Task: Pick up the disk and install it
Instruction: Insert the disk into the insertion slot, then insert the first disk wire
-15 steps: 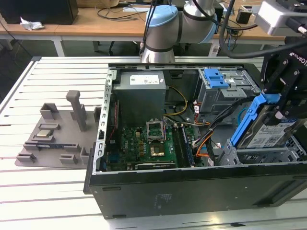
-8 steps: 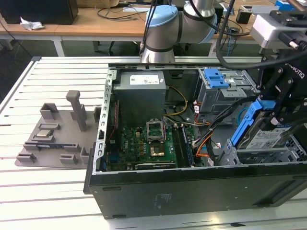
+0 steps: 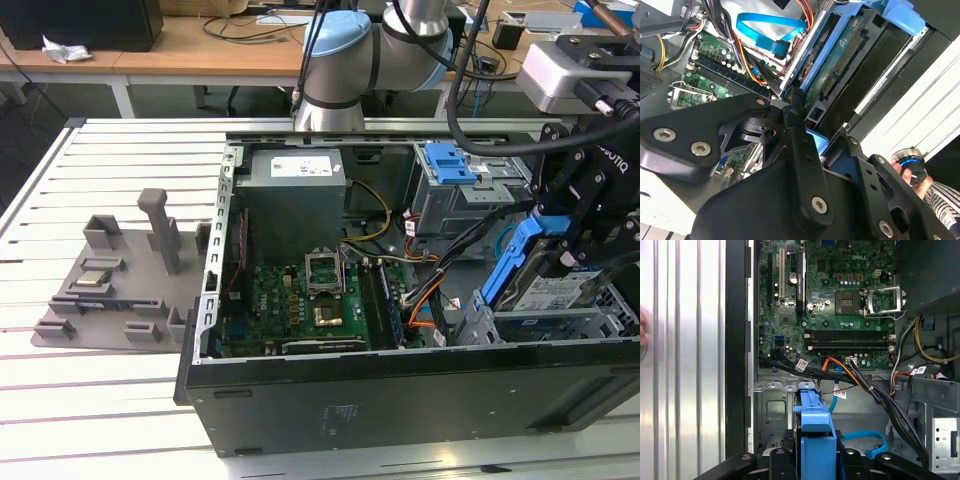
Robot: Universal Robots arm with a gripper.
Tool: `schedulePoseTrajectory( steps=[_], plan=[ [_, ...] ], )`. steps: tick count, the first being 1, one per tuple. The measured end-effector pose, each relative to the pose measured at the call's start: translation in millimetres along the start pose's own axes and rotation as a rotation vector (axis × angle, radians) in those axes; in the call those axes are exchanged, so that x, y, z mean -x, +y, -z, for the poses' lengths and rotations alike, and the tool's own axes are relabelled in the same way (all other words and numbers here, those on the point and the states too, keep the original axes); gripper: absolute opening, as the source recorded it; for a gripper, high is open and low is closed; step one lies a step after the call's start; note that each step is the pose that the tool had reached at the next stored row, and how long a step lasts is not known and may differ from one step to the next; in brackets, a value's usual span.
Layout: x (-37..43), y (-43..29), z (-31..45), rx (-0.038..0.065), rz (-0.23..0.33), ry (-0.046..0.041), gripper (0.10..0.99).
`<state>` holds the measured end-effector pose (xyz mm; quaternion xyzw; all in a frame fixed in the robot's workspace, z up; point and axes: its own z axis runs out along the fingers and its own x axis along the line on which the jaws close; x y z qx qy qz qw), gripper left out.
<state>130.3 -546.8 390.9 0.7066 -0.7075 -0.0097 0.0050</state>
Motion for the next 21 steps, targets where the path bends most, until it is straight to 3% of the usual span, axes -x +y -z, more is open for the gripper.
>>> schedulePoseTrajectory(
  steps=[2,3,7,9,10,11,12,21],
  plan=[
    [0.0,0.0,0.0,0.0,0.0,-0.0002,0.38],
    [0.0,0.0,-0.1,0.0,0.0,-0.0002,0.443],
    [0.0,0.0,0.0,0.0,0.0,-0.0002,0.431],
    [0.0,0.0,0.0,0.0,0.0,-0.0003,0.239],
    [0.0,0.0,0.0,0.0,0.0,-0.0003,0.18],
    [0.0,0.0,0.0,0.0,0.0,-0.0003,0.18],
    [0.0,0.0,0.0,0.0,0.0,-0.0003,0.106],
    [0.0,0.0,0.0,0.0,0.0,-0.0005,0.106]
  ],
)
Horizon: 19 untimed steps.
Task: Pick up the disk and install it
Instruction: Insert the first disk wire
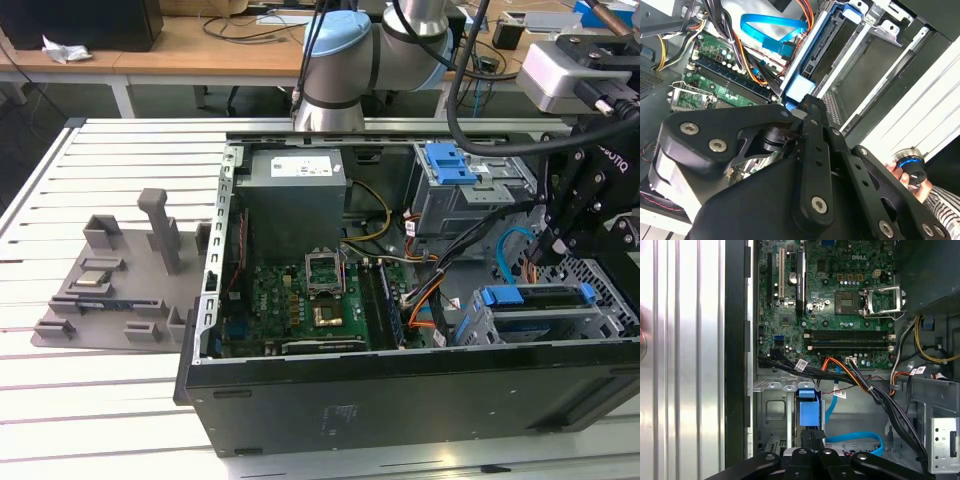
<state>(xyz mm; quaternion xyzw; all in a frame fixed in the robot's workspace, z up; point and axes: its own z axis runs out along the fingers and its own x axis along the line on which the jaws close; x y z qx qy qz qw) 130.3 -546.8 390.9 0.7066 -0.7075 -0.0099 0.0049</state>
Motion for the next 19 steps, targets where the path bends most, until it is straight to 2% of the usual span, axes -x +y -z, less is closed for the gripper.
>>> schedulePoseTrajectory(
  steps=[1,2,3,5,7,8,12,15,16,19],
  plan=[
    [0.0,-1.9,0.0,0.0,0.0,-0.0001,0.106],
    [0.6,-8.4,0.1,0.001,0.0,0.0001,0.106],
    [1.7,-17.9,0.2,0.003,0.0,0.0001,0.106],
    [4.1,-27.5,-0.1,0.005,0.0,0.0002,0.106],
    [11.0,-39.5,-0.4,0.006,0.0,0.0004,0.106],
    [17.2,-46.0,-0.9,0.006,0.0,0.0002,0.106],
    [36.7,-52.0,-6.7,0.008,0.0,0.0003,0.106],
    [55.5,-57.0,-16.4,0.009,0.0,0.0003,0.106],
    [59.5,-59.5,-20.9,0.009,0.0,0.0005,0.106],
    [61.1,-61.4,-26.0,0.01,0.0,0.0007,0.106]
  ],
)
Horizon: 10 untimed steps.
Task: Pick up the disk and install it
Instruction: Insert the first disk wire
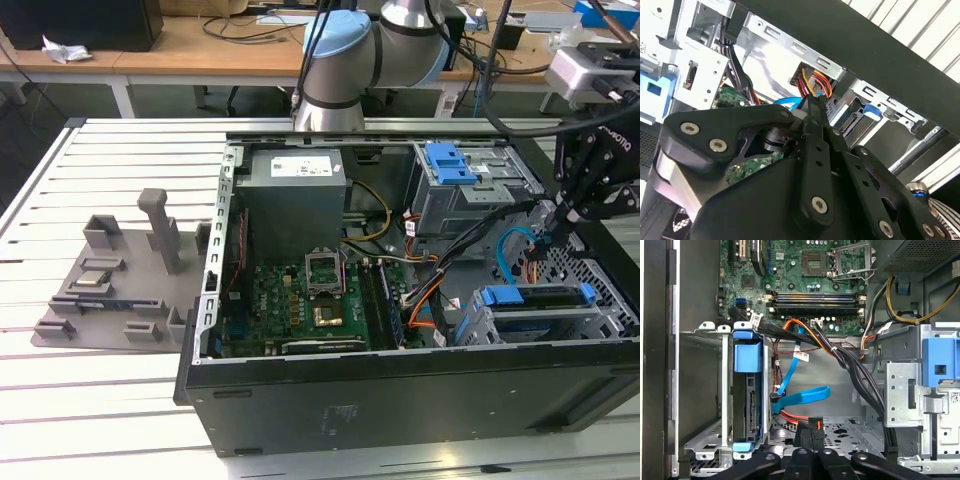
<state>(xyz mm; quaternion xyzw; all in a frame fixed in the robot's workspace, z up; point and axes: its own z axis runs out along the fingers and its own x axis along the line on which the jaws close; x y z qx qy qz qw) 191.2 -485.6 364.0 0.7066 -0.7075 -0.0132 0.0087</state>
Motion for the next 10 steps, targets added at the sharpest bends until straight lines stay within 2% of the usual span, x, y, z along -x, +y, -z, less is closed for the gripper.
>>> schedulePoseTrajectory(
  steps=[1,2,3,8,10],
  plan=[
    [0.0,0.0,-0.3,0.0,0.0,-0.0001,0.114],
    [0.1,0.0,-0.6,0.0,0.0,0.0,0.294],
    [-0.4,-0.1,-0.8,0.0,0.0,0.0008,0.361],
    [-2.7,0.0,1.6,0.0,0.0,0.0022,0.361],
    [-7.6,0.0,2.0,0.0,0.0,0.0023,0.361]
  ],
)
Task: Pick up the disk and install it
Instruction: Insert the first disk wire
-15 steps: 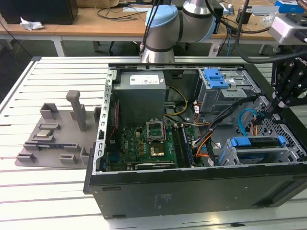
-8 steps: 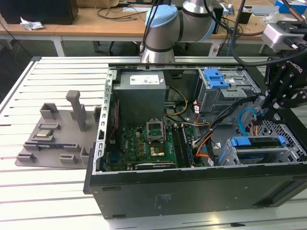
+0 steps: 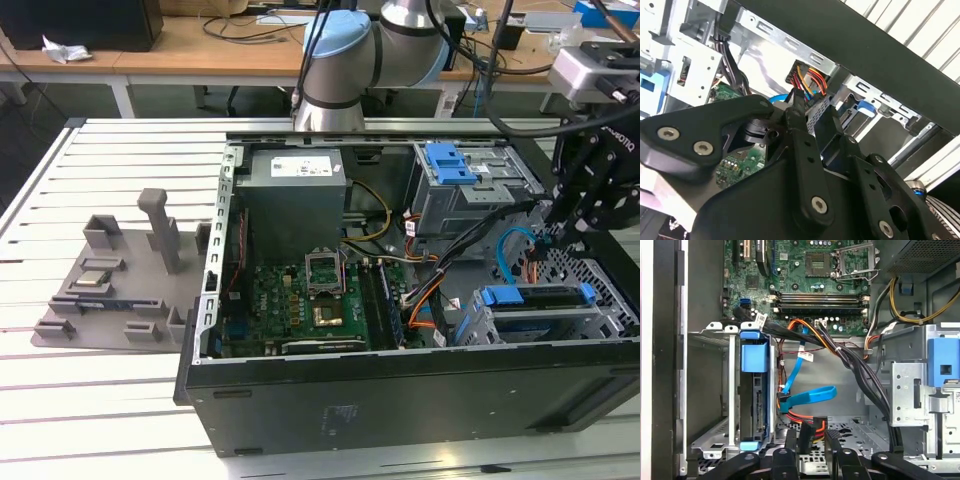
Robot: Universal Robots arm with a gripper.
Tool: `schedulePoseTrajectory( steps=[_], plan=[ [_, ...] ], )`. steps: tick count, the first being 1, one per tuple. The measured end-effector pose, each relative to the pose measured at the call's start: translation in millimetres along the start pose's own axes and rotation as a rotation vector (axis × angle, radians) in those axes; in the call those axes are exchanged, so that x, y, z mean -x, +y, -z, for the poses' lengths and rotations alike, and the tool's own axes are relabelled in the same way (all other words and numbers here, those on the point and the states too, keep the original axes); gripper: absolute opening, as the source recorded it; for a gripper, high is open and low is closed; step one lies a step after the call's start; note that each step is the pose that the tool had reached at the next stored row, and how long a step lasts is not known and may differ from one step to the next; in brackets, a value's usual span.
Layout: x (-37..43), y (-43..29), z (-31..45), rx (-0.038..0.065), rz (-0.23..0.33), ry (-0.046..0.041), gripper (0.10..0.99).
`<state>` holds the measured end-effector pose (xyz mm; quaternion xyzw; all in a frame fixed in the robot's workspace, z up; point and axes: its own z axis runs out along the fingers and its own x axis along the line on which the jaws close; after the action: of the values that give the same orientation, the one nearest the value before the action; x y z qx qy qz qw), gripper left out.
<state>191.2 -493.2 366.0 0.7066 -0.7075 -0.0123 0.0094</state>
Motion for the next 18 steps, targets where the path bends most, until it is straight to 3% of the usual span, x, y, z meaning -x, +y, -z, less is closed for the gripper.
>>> schedulePoseTrajectory(
  steps=[4,9,14,18],
  plan=[
    [-3.4,-0.1,-4.6,0.001,0.0,0.004,0.361],
    [7.2,-0.1,-6.1,0.001,0.0,0.0105,0.361],
    [6.7,-0.3,-9.3,0.001,-0.001,0.0396,0.361],
    [5.8,-0.4,-11.2,0.001,-0.002,0.0532,0.361]
  ],
)
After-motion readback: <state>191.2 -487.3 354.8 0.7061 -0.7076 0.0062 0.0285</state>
